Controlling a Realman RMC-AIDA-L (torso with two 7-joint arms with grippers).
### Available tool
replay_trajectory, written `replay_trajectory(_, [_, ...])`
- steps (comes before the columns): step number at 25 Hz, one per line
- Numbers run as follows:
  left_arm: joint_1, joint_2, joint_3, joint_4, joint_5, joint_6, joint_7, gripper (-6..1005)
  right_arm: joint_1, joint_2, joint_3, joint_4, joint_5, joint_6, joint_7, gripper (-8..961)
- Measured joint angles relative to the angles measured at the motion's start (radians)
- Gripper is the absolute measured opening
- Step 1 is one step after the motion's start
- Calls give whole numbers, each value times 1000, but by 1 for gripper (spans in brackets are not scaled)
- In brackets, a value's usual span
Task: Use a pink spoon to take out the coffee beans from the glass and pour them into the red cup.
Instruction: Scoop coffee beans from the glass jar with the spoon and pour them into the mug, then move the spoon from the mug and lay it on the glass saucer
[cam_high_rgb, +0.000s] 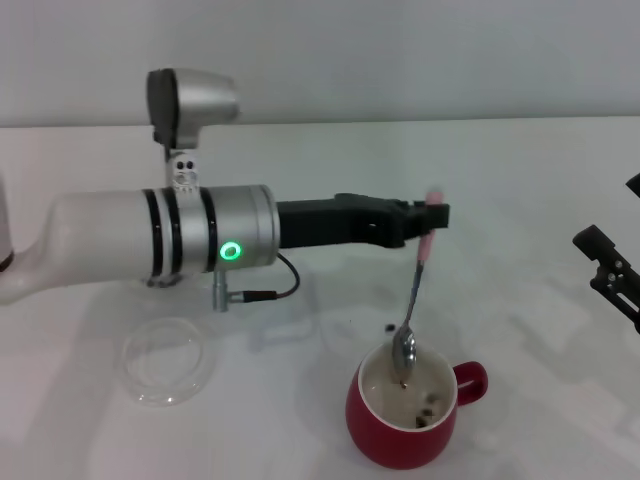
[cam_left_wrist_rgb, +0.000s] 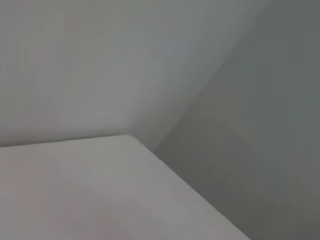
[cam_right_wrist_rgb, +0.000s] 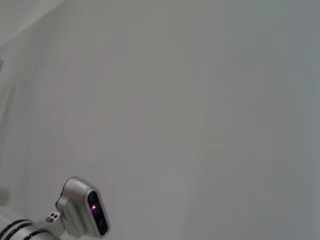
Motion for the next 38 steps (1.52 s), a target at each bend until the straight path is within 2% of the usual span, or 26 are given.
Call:
replay_trajectory(6, [6, 2, 20, 58, 29, -13, 1, 132, -11, -10, 1, -2, 0, -4, 0, 754])
replay_trajectory(9, [36, 4, 14, 116, 47, -16, -3, 132, -16, -13, 1, -2, 0, -8, 0, 754])
replay_trajectory(12, [84, 8, -14, 186, 48, -14, -12, 132, -19, -17, 1, -2, 0, -9, 0, 754])
replay_trajectory(18, [244, 25, -139, 287, 50, 12, -32, 131, -22, -22, 2, -2, 5, -14, 2, 754])
replay_trajectory(24, [403, 25, -297, 274, 54, 73, 31, 131, -24, -23, 38, -2, 23, -3, 15, 755])
replay_trajectory(25, [413, 24, -306, 273, 54, 77, 36, 131, -24, -23, 44, -2, 24, -1, 15, 755])
replay_trajectory(27, [450, 20, -345, 267, 54, 96, 63, 131, -23, -23, 58, -2, 28, 0, 15, 755])
replay_trajectory(28, [485, 15, -394, 247, 53, 131, 99, 131, -23, -23, 66, -2, 32, 0, 15, 755])
replay_trajectory(31, [514, 12, -447, 208, 47, 172, 137, 131, -24, -23, 79, -2, 36, -3, 16, 755])
replay_trajectory(38, [544, 11, -615, 32, 42, 290, 256, 131, -23, -21, 118, -2, 36, -1, 35, 755])
